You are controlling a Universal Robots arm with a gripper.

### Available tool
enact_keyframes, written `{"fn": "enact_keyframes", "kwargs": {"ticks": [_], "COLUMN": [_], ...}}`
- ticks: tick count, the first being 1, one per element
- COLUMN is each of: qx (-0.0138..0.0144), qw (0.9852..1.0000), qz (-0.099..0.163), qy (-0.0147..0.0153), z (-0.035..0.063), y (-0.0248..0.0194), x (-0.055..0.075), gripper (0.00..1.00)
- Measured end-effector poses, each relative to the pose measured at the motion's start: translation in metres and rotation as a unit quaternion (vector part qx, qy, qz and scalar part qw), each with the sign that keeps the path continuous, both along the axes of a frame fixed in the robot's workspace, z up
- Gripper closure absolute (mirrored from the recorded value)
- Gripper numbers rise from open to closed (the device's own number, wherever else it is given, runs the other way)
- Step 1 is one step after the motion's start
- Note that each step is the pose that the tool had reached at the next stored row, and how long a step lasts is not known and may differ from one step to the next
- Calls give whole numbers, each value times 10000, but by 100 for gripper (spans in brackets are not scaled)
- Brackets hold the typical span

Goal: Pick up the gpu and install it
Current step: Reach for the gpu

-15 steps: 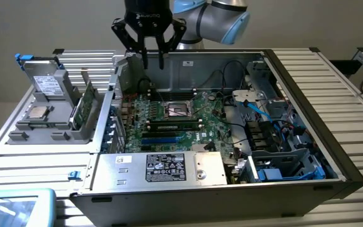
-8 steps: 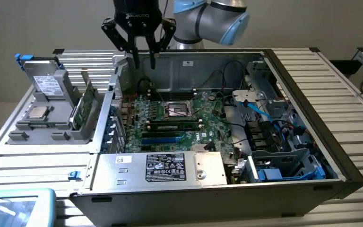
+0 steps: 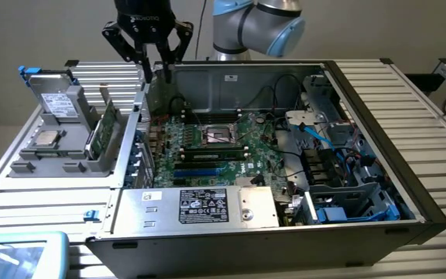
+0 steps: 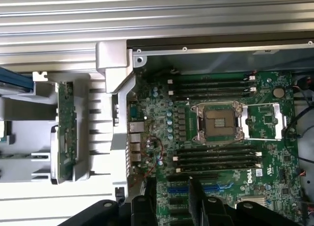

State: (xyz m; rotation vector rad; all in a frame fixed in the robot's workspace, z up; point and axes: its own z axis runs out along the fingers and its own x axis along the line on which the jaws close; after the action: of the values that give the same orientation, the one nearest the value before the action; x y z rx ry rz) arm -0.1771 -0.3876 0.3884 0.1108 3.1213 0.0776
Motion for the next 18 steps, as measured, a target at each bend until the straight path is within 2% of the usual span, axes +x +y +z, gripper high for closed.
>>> {"fn": "enact_keyframes", "kwargs": {"ticks": [18], "qx": [0], "qw": [10000], "qz": [0], "qy": [1], "z": [-29], "y": [205], "x": [-743], "gripper": [60]}}
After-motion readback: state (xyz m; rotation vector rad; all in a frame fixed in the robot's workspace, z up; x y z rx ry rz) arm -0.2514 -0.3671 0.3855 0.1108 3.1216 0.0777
